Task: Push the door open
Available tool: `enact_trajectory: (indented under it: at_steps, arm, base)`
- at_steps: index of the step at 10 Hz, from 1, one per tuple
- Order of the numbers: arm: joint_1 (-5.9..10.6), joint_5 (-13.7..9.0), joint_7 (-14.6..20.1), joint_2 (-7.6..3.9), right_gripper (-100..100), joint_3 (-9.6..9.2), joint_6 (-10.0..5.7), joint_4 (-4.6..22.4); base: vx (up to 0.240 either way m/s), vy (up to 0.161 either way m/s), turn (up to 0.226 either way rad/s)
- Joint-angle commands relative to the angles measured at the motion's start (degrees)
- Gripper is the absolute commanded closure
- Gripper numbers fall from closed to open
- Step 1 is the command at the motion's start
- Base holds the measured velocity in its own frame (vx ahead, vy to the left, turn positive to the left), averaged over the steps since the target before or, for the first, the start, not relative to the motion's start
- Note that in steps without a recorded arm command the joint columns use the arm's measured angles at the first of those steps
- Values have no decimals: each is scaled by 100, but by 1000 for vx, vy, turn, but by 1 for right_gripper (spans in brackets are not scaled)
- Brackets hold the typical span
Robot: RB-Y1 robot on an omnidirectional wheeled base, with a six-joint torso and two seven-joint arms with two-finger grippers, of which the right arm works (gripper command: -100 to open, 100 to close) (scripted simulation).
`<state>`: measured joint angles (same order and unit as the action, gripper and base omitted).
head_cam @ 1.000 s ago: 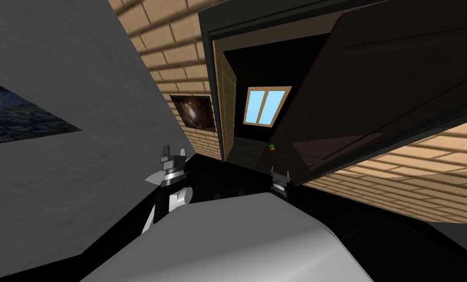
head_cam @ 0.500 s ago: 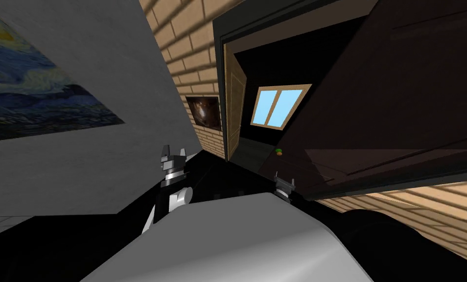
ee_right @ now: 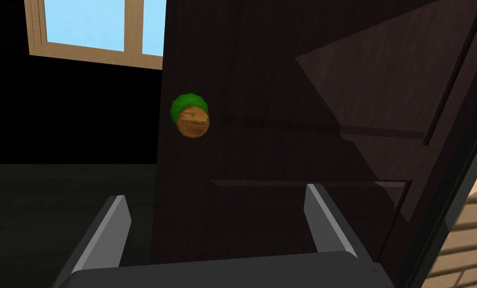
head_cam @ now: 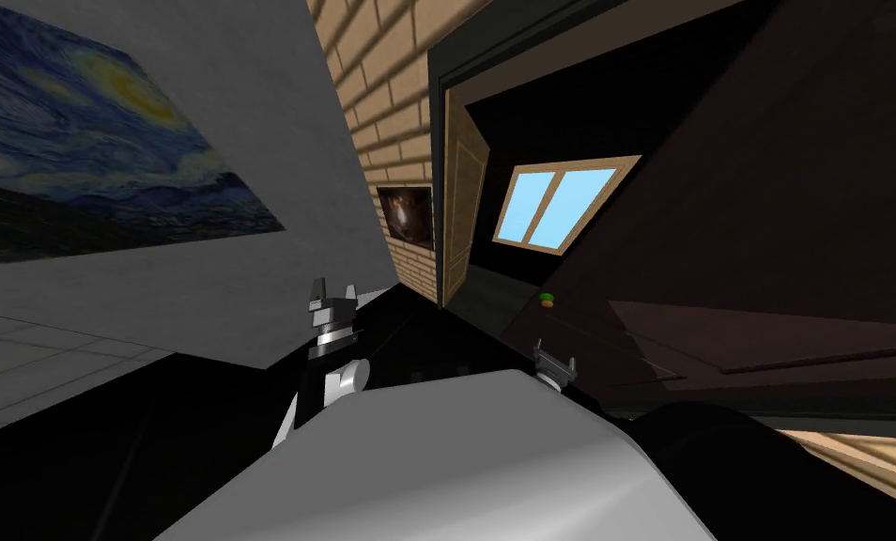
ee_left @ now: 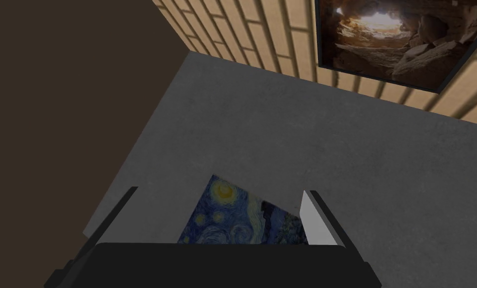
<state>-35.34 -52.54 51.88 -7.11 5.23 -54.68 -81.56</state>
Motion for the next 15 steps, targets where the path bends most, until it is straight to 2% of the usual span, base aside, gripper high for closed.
enact_trajectory:
  at_steps: [1, 2, 6, 9, 10, 13, 15]
  arm:
    - [-36, -157, 195, -18, -100, 12, -139, 205]
    - [-58, -319, 331, -24, -100, 37, -229, 359]
    - [-99, -624, 584, -34, -100, 84, -398, 647]
    - [-149, -990, 889, -45, -100, 140, -601, 994]
    - [-149, -990, 889, -45, -100, 140, -601, 994]
    - [-192, -1306, 1153, -53, -100, 188, -776, 1293]
    - [-209, -1433, 1258, -57, -100, 207, -846, 1413]
  base:
    - [-38, -112, 266]
    - [-60, -103, 339]
    - [-41, -91, 227]
    - [-51, -99, 303]
    - [-52, -86, 164]
    - [-58, -75, 315]
    - [-58, -78, 230]
